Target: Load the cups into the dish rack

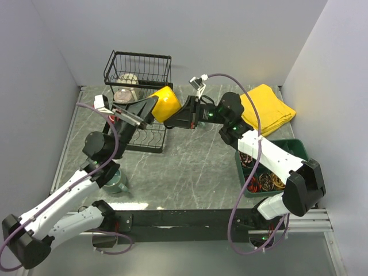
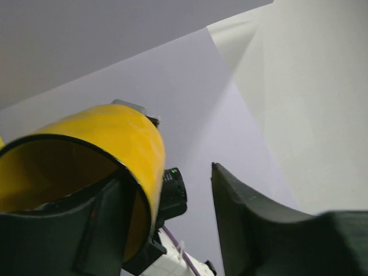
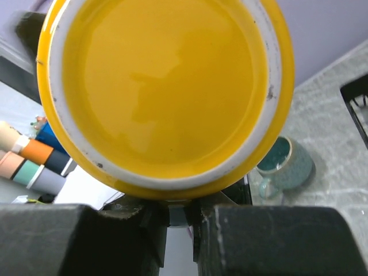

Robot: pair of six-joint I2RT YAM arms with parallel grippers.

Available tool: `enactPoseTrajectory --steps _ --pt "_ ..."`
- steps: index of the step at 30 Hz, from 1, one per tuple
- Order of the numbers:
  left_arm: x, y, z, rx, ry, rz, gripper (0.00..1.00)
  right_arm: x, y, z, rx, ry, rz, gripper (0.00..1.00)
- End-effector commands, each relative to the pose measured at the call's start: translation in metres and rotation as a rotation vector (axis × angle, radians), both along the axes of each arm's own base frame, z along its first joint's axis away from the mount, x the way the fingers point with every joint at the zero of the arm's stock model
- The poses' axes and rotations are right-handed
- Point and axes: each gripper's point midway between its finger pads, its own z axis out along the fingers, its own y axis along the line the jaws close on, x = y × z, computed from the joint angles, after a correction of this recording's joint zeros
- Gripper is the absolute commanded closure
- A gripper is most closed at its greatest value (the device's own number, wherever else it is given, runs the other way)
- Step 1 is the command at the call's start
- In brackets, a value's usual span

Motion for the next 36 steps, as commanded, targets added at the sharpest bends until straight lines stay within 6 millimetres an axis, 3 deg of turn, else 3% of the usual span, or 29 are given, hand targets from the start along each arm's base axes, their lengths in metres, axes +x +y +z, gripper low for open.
enactPoseTrajectory --steps 1,2,5,10,15,25,30,32,33,35,36 --pt "-0.016 0.006 -0.015 0.1 0.009 0.003 0.33 -0.009 -0.013 0.038 0.086 -0.164 -0.057 1.0" --pt "-0.021 0.011 -0.015 0.102 0.008 0.007 0.24 -0.007 -0.013 0.034 0.074 -0.167 -0.065 1.0" --pt "-0.025 0.019 -0.036 0.152 0.066 0.027 0.16 0.003 -0.013 0.023 0.038 -0.171 -0.106 1.0" --pt "-0.034 0.038 -0.074 0.237 0.154 0.077 0.12 0.02 -0.009 0.0 -0.033 -0.205 -0.167 1.0" --pt "-0.047 0.065 -0.129 0.381 0.252 0.155 0.12 0.048 -0.005 -0.017 -0.121 -0.262 -0.261 1.0" --pt "-0.08 0.126 -0.158 0.482 0.307 0.31 0.11 0.081 0.03 -0.056 -0.344 -0.55 -0.406 1.0" --pt "-0.09 0.139 -0.164 0.431 0.311 0.324 0.11 0.1 0.052 -0.083 -0.447 -0.635 -0.457 1.0" --pt "-0.094 0.143 -0.165 0.42 0.308 0.329 0.11 0.108 0.058 -0.081 -0.455 -0.639 -0.475 1.0" --pt "-0.094 0.145 -0.166 0.419 0.313 0.334 0.11 0.116 0.062 -0.094 -0.5 -0.675 -0.475 1.0" --pt "-0.096 0.147 -0.166 0.416 0.314 0.338 0.11 0.125 0.069 -0.092 -0.518 -0.701 -0.501 1.0" --pt "-0.096 0.148 -0.169 0.425 0.32 0.34 0.11 0.131 0.073 -0.104 -0.546 -0.708 -0.498 1.0"
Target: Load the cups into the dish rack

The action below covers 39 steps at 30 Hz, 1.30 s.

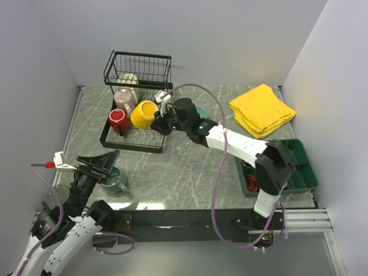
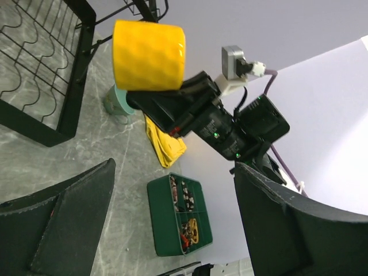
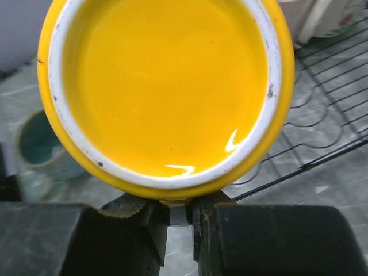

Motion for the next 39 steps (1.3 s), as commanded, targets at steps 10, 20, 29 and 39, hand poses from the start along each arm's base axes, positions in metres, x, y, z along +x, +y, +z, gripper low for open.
enactPoseTrajectory --steps 10,20,29,39 --pt "-0.003 0.018 -0.01 0.009 0.033 0.067 0.1 0.085 0.033 0.01 -0.091 -0.285 -0.153 1.0" --pt "-0.003 0.022 -0.016 -0.006 0.025 0.088 0.09 0.119 0.038 -0.035 -0.244 -0.366 -0.191 1.0" --pt "0.003 0.017 -0.016 0.06 0.027 0.082 0.09 0.129 0.045 -0.068 -0.319 -0.351 -0.171 1.0" --pt "0.0 0.022 -0.018 0.049 0.024 0.093 0.08 0.141 0.037 -0.098 -0.409 -0.34 -0.186 1.0"
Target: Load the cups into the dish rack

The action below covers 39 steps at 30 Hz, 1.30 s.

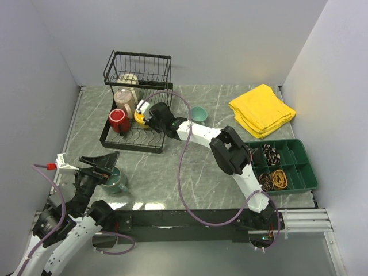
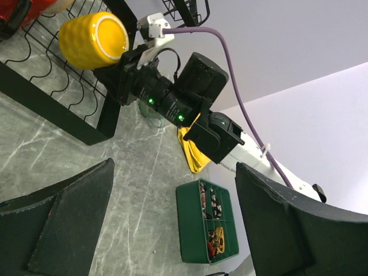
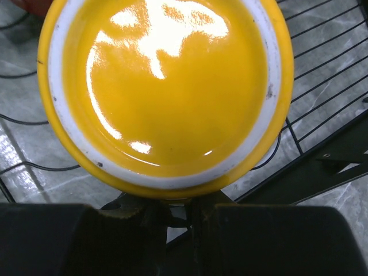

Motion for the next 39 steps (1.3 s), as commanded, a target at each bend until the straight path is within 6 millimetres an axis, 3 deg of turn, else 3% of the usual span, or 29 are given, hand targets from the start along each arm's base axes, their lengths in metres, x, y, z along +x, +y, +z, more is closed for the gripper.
enactPoseTrajectory --steps 1,4,7,11,22,23,24,25,27,28,36,39 --pt "-0.007 0.009 0.013 -0.027 -0.058 0.012 0.08 0.022 0.01 0.048 0.072 -0.117 -0.022 1.0" --pt "-0.007 0.009 0.012 -0.026 -0.059 0.012 0.08 0.023 0.008 0.042 0.055 -0.11 -0.025 0.98" --pt "-0.008 0.009 0.014 -0.025 -0.062 0.009 0.08 0.025 0.007 0.042 0.055 -0.112 -0.034 0.91" --pt "-0.007 0.008 0.013 -0.025 -0.06 0.008 0.08 0.026 0.006 0.039 0.052 -0.109 -0.045 0.74" --pt "-0.008 0.008 0.014 -0.028 -0.061 0.003 0.09 0.029 -0.002 0.043 0.062 -0.105 -0.07 0.5" --pt "-0.008 0.008 0.013 -0.026 -0.059 0.005 0.09 0.027 -0.003 0.053 0.073 -0.113 -0.064 0.47" --pt "-0.008 0.008 0.013 -0.026 -0.059 0.006 0.09 0.022 -0.004 0.051 0.066 -0.104 -0.048 0.45" --pt "-0.008 0.008 0.013 -0.027 -0.06 0.005 0.09 0.018 -0.005 0.064 0.078 -0.115 -0.038 0.41" --pt "-0.008 0.008 0.014 -0.025 -0.06 0.003 0.08 0.01 -0.008 0.066 0.079 -0.108 -0.013 0.4" --pt "-0.008 0.008 0.013 -0.022 -0.06 0.003 0.09 0.007 -0.009 0.08 0.092 -0.122 -0.004 0.39" --pt "-0.007 0.006 0.015 -0.016 -0.062 -0.005 0.09 -0.03 -0.017 0.089 0.052 -0.092 0.145 0.38" --pt "-0.008 0.006 0.016 -0.013 -0.062 -0.005 0.09 -0.052 -0.012 0.091 0.005 -0.073 0.306 0.36"
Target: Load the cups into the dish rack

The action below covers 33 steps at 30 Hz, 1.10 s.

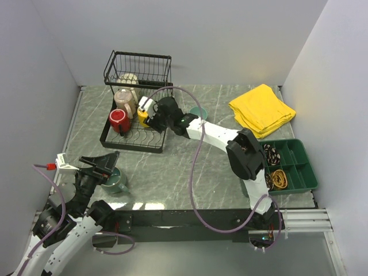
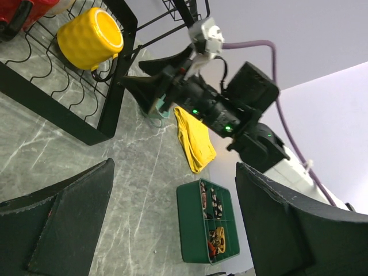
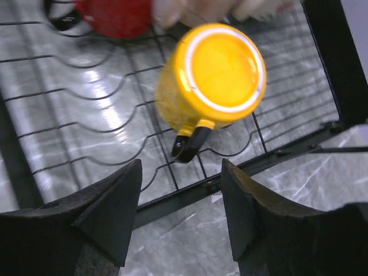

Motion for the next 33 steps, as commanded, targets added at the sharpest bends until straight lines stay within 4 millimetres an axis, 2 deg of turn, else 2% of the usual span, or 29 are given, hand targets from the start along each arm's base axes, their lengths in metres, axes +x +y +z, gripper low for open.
enactPoseTrajectory --steps 1,2,4,6,7,9,10,12,19,24,25,26,28,30,33 --pt "-0.008 0.007 0.016 -0.012 -0.06 -0.003 0.09 -0.031 0.008 0.032 -0.034 -0.032 0.248 0.35" --pt "-0.008 0.007 0.016 -0.008 -0.057 -0.001 0.09 -0.046 0.014 0.034 -0.043 0.012 0.348 0.35" --pt "-0.008 0.007 0.016 -0.003 -0.051 -0.001 0.08 -0.051 0.019 0.02 -0.088 0.03 0.416 0.37" --pt "-0.008 0.005 0.014 0.005 -0.039 -0.009 0.08 -0.058 0.024 0.02 -0.09 0.065 0.474 0.41" --pt "-0.008 0.005 0.013 0.003 -0.036 -0.011 0.08 -0.059 0.027 0.01 -0.1 0.088 0.486 0.49" --pt "-0.006 0.002 0.008 0.023 -0.011 -0.017 0.08 -0.056 0.032 0.014 -0.103 0.1 0.486 0.59" --pt "-0.006 0.002 0.008 0.022 -0.009 -0.019 0.08 -0.053 0.034 0.005 -0.109 0.118 0.474 0.66" --pt "-0.006 0.002 0.006 0.028 -0.004 -0.016 0.08 -0.043 0.04 0.008 -0.103 0.102 0.437 0.72" --pt "-0.007 0.007 0.007 0.042 -0.001 0.001 0.08 0.003 0.042 -0.017 -0.144 0.039 0.233 0.84" --pt "-0.005 0.005 0.0 0.046 0.014 -0.001 0.08 0.032 0.047 -0.016 -0.102 -0.035 0.11 0.86" --pt "-0.004 0.004 -0.001 0.048 0.018 0.001 0.08 0.036 0.047 -0.021 -0.093 -0.031 0.073 0.87" --pt "-0.004 0.005 0.0 0.046 0.018 0.004 0.08 0.044 0.05 -0.014 -0.073 -0.06 0.051 0.87" --pt "-0.003 0.004 -0.001 0.045 0.021 0.002 0.08 0.054 0.047 -0.018 -0.067 -0.077 -0.011 0.87" --pt "-0.003 0.004 -0.002 0.05 0.027 0.005 0.08 0.068 0.044 -0.008 -0.035 -0.12 -0.096 0.88" --pt "-0.001 0.004 -0.004 0.053 0.035 0.008 0.07 0.079 0.042 -0.007 -0.011 -0.15 -0.151 0.88"
